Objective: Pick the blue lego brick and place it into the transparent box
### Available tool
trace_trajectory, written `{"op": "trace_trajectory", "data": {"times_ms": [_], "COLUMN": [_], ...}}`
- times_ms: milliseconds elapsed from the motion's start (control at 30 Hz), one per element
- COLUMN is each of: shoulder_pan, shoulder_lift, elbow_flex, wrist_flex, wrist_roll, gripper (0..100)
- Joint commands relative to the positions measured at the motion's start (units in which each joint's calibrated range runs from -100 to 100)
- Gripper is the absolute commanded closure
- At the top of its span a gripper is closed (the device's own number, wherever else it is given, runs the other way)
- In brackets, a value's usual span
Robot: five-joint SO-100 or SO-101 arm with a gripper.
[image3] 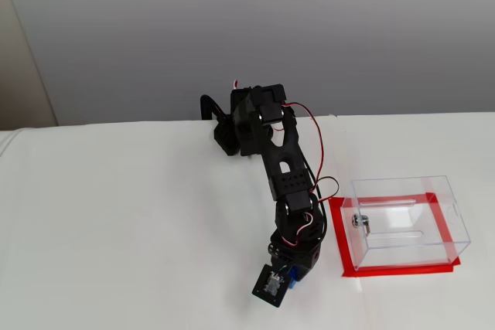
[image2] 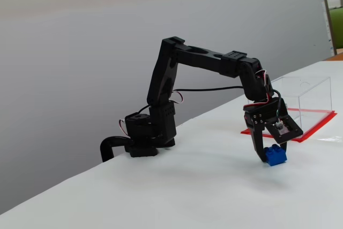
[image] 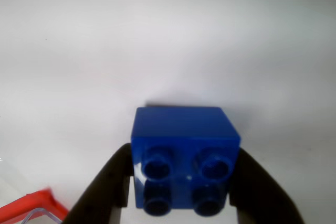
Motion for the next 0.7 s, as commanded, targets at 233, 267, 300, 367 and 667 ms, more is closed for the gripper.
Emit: {"op": "trace_trajectory", "data": {"times_ms": [233,267,300,367,667], "shoulder_pan": [0.0,0.0,0.0,0.0,0.6], "shoulder_lift": [-1.9,-1.9,-2.1,-3.5,-12.3], "elbow_flex": [-5.5,-6.2,-7.9,-9.3,-9.7], "wrist_flex": [-0.5,-0.5,-0.5,-0.5,-0.5], "wrist_roll": [0.0,0.0,0.9,1.6,4.2], "gripper": [88,88,88,88,88]}}
